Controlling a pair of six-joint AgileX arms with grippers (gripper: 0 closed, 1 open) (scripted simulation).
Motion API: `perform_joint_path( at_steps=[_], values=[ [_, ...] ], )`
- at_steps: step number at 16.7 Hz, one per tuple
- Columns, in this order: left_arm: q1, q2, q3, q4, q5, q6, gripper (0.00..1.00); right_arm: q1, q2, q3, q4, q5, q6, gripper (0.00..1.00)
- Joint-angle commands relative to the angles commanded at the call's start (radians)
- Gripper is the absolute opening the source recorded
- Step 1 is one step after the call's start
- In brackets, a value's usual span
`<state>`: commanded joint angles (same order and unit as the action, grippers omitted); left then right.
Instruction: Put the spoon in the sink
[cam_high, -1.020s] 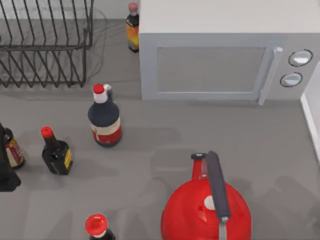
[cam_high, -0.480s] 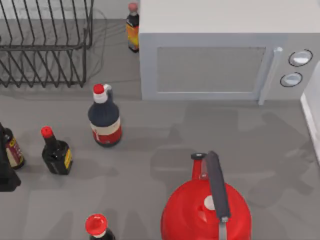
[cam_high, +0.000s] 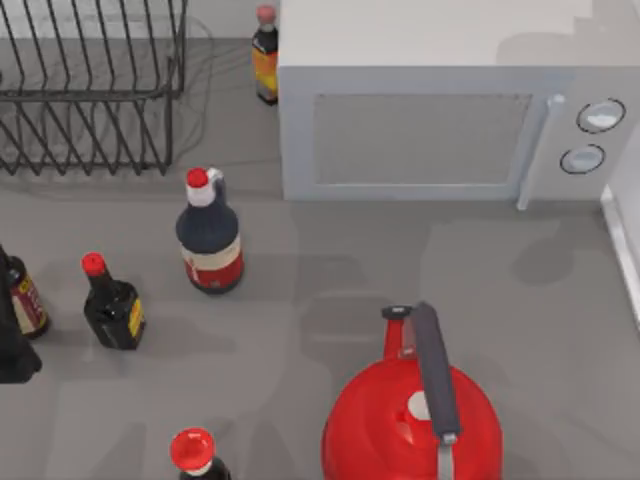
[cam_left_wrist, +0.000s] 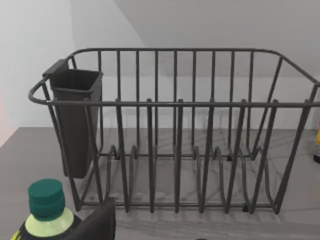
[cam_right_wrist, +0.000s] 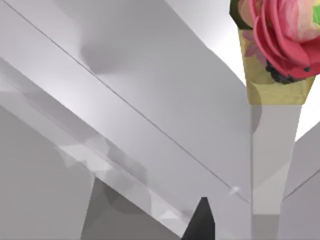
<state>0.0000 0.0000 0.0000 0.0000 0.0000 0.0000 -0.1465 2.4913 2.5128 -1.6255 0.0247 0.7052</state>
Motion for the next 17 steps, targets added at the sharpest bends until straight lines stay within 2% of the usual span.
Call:
perform_joint_path(
  at_steps=[4,7,14,17],
  values=[
    [0.0,0.0,0.0,0.0,0.0,0.0,1.0,-0.008,0.18,0.276,-0.062,0.0,-0.017,0.0],
    [0.0,0.0,0.0,0.0,0.0,0.0,1.0,-0.011,0.242,0.375,-0.08,-0.001,-0.026,0.0],
    [0.0,0.0,0.0,0.0,0.0,0.0,1.0,-0.005,0.248,0.384,-0.078,-0.002,-0.025,0.0],
    [0.0,0.0,0.0,0.0,0.0,0.0,1.0,-0.006,0.218,0.314,-0.021,-0.002,-0.026,0.0]
  ],
)
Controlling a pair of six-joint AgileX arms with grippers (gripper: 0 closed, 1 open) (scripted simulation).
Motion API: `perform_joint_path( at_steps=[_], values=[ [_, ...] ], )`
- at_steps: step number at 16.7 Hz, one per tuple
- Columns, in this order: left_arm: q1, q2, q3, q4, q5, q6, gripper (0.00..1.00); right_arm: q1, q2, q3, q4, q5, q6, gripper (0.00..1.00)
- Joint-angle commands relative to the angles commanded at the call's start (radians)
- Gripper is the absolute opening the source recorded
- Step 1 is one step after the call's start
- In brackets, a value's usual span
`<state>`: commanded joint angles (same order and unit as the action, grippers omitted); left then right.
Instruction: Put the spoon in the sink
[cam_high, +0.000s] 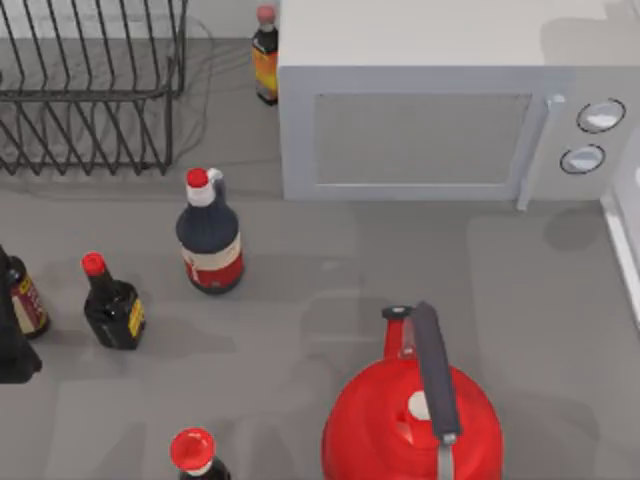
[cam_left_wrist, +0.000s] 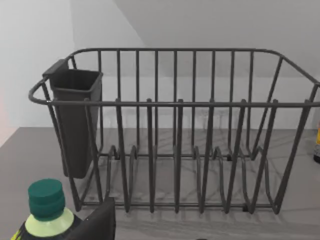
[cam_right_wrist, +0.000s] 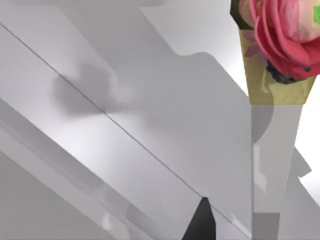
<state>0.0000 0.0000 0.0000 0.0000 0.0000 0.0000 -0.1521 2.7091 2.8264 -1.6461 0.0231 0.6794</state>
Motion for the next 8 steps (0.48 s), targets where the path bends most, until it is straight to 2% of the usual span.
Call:
perform_joint_path(
  at_steps=[8],
  values=[
    [0.0,0.0,0.0,0.0,0.0,0.0,1.0,-0.003,-0.116,-0.393,0.251,-0.002,0.0,0.0]
  ],
)
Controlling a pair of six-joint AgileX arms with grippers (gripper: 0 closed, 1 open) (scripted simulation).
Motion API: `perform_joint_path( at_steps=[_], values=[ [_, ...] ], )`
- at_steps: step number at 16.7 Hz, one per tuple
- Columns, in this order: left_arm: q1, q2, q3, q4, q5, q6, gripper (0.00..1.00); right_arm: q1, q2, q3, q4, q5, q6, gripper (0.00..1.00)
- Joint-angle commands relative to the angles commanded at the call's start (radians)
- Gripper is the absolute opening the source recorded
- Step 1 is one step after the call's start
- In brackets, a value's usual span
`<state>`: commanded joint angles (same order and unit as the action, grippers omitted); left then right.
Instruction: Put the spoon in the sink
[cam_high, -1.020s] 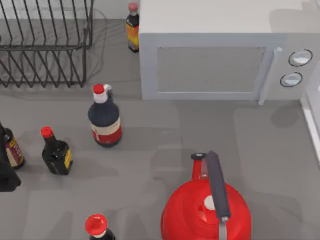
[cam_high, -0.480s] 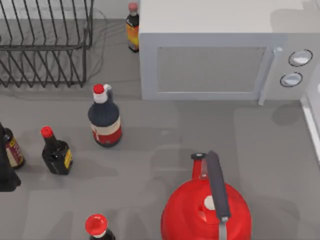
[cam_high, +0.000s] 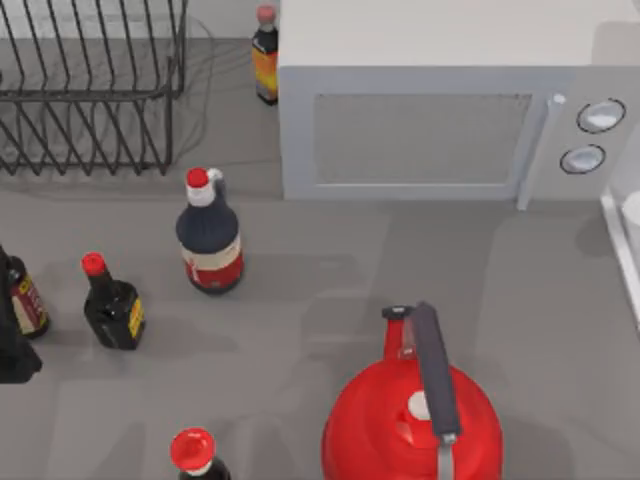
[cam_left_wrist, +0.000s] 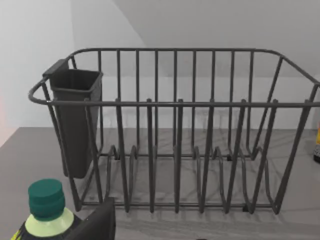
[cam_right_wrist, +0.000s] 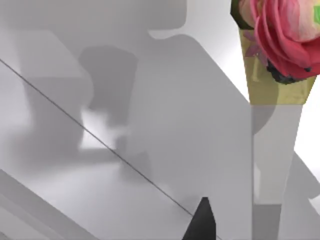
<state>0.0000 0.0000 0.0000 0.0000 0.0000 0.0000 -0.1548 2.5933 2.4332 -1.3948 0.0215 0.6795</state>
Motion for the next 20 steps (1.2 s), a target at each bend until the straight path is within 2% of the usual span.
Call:
perform_joint_path(
  at_steps=[5,18,20],
  values=[
    [0.0,0.0,0.0,0.0,0.0,0.0,1.0,0.0,-0.01,-0.024,0.021,0.0,0.0,0.0],
    [0.0,0.0,0.0,0.0,0.0,0.0,1.0,0.0,-0.01,-0.024,0.021,0.0,0.0,0.98],
    [0.0,0.0,0.0,0.0,0.0,0.0,1.0,0.0,-0.01,-0.024,0.021,0.0,0.0,1.0]
  ],
)
